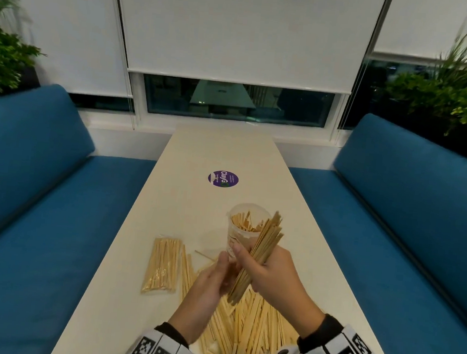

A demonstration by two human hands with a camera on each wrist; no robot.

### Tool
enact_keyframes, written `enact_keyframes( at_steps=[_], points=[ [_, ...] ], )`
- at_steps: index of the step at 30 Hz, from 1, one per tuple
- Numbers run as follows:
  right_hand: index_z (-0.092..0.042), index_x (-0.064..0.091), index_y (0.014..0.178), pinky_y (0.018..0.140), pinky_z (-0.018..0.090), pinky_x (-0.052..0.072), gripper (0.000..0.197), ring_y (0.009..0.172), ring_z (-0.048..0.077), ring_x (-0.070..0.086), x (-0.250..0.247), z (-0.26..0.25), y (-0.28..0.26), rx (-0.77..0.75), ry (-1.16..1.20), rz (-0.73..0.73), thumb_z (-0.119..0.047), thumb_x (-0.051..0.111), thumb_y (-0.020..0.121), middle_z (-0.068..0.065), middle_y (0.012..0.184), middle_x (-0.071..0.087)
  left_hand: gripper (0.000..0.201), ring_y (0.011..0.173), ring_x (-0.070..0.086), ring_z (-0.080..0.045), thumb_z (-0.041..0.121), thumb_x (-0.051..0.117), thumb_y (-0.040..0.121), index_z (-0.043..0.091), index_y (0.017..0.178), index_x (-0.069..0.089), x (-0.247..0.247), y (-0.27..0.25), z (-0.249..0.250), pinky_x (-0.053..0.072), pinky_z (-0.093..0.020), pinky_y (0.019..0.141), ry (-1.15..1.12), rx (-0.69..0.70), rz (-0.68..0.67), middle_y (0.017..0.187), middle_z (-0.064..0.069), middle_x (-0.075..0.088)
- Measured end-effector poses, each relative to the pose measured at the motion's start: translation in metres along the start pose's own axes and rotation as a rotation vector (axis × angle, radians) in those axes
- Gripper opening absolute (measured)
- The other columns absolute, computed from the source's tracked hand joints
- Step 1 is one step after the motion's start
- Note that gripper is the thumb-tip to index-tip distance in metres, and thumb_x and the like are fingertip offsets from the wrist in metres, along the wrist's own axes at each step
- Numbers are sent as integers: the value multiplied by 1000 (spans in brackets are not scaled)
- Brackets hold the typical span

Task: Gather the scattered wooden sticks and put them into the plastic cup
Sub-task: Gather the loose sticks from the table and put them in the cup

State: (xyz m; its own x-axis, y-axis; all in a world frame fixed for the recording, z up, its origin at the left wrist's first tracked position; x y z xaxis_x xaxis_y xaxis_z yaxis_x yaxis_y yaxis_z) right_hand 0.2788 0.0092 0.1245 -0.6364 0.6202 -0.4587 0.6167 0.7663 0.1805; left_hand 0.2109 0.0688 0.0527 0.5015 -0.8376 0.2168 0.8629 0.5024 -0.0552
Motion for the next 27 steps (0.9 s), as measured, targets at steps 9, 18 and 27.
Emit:
enact_keyframes(
  at_steps=[9,18,27],
  points=[
    [5,58,108,51,10,38,23,55,-3,39,36,0,-15,-9,-281,-234,-4,44,92,-11,67,45,42,94,62,5,57,47,75,34,107,63,7,-8,23,49,-18,82,189,51,37,104,16,65],
    [-16,64,86,60,5,39,10,69,-7,47,58,-13,-28,-135,-270,-321,-23,66,79,-16,83,52,46,86,71,-9,36,35,98,4,89,68,-28,-11,11,54,-19,68,27,31,255,92,1,76],
    [-22,47,131,84,20,46,55,99,6,55,-29,122,-42,392,-411,-90,-54,50,87,-7,118,56,34,33,31,-5,31,38,99,14,69,42,-89,-24,-42,35,-16,36,-537,-187,499,42,8,35]
  ],
)
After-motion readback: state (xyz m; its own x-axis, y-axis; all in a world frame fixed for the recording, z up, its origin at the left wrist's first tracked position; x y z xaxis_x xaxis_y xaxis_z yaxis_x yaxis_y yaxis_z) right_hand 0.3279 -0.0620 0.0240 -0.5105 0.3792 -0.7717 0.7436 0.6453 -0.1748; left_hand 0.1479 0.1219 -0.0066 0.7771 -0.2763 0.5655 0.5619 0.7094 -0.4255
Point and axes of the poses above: each hand's wrist, its own y-axis towards the middle knuckle, its own x-axis out of the palm, z = x × y, the point moved 10 cm from there along y, towards the middle knuckle
